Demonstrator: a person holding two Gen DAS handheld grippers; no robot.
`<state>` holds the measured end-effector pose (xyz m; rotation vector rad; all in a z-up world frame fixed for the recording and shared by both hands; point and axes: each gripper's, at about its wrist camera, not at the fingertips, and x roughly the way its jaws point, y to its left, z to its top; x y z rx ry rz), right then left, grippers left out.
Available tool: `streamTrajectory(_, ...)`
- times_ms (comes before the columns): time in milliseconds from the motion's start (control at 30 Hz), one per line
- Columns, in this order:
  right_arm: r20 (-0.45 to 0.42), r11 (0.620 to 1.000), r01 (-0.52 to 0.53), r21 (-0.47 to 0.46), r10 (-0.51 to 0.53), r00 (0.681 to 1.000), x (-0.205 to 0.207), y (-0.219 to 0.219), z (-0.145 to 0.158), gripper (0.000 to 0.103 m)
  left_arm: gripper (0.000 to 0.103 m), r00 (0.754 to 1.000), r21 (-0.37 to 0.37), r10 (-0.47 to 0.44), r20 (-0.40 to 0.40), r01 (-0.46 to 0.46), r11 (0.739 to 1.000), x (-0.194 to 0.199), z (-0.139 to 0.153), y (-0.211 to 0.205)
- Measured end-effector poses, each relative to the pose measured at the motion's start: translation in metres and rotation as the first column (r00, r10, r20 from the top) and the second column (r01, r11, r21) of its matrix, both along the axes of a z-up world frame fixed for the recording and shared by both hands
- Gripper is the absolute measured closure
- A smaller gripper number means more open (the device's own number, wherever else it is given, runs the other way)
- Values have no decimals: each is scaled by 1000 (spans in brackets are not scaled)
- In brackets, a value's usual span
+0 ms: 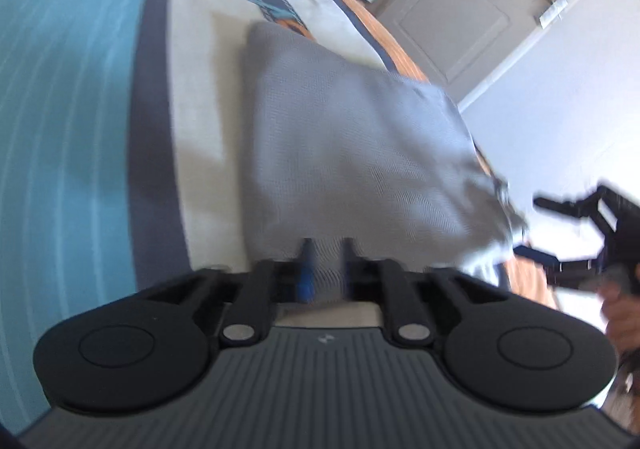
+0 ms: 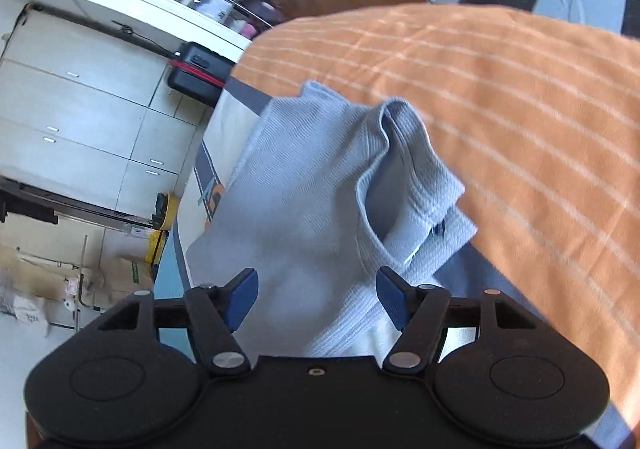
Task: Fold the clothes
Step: 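Open both grippers and release the folded shirt on the bed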
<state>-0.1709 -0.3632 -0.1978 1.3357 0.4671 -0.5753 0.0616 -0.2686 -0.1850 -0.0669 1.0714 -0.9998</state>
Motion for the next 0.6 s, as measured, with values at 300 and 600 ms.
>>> streamTrajectory(300, -166, 997, 31, 67, -20, 986, 1, -24, -25, 30, 36, 964, 57, -63, 257, 50, 997, -23, 39, -19)
streamTrajectory(600, 38, 989, 53, 140, -59, 998, 10, -44, -47, 30, 37, 995, -47, -69, -70, 66, 997, -10, -16, -48)
